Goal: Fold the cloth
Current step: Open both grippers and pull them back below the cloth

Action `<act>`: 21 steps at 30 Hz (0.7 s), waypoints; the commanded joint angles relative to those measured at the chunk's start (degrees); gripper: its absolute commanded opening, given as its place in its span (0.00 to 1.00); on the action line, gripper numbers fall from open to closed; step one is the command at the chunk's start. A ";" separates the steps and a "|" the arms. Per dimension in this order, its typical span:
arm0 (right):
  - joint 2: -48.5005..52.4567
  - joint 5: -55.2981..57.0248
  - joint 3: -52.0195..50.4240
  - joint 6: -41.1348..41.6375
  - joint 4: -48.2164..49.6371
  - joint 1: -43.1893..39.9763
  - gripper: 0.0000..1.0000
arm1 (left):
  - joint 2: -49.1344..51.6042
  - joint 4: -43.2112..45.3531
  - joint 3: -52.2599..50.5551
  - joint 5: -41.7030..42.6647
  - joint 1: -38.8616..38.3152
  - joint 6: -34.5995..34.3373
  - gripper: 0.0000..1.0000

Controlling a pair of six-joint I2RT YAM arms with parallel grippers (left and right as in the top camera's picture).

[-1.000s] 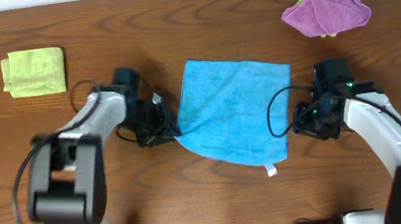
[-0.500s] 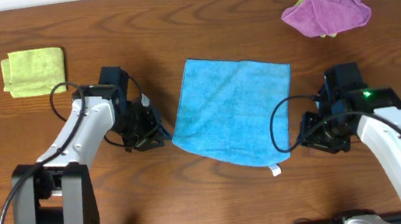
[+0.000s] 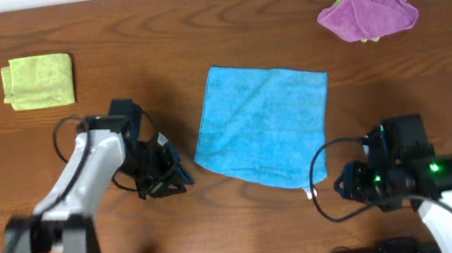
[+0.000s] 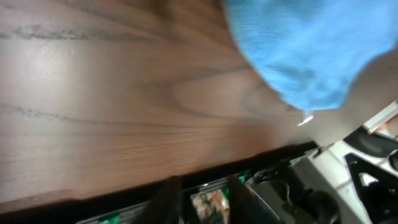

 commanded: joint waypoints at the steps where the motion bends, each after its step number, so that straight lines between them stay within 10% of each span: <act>1: -1.25 -1.22 -1.29 1.05 0.20 -0.42 0.48 | -5.18 -2.05 0.13 -4.52 0.15 -1.86 0.36; 11: -1.25 -2.73 -1.51 -2.05 1.92 -0.42 0.45 | -28.37 -1.64 -9.38 -11.30 -0.31 -13.38 0.38; 14: -1.20 -2.73 -1.51 -2.75 3.58 -0.42 0.47 | -35.80 2.43 -12.31 -15.32 -0.31 -14.99 0.56; 16: -0.96 -2.73 -1.51 -3.50 4.70 -0.42 0.49 | -38.32 5.27 -13.92 -17.77 -0.31 -15.34 0.98; 21: 1.57 -2.71 -2.19 -3.69 7.63 -0.42 0.52 | -37.18 13.57 -19.19 -21.03 -0.31 -17.75 0.95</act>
